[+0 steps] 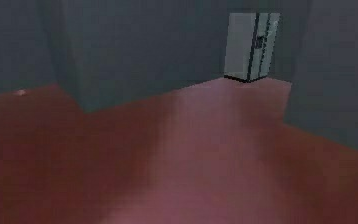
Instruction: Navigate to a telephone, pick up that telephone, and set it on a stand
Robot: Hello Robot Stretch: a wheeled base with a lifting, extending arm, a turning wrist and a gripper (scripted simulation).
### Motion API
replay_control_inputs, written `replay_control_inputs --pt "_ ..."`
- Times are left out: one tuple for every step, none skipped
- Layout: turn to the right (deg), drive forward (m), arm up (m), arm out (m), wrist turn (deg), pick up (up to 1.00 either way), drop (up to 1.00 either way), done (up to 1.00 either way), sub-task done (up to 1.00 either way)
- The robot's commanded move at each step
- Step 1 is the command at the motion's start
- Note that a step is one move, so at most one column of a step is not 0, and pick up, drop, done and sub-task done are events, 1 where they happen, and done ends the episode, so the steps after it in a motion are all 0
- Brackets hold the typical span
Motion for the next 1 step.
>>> replay_control_inputs --pt "45.0 0.0 0.0 0.0 0.0 0.0 0.0 0.0 0.0"
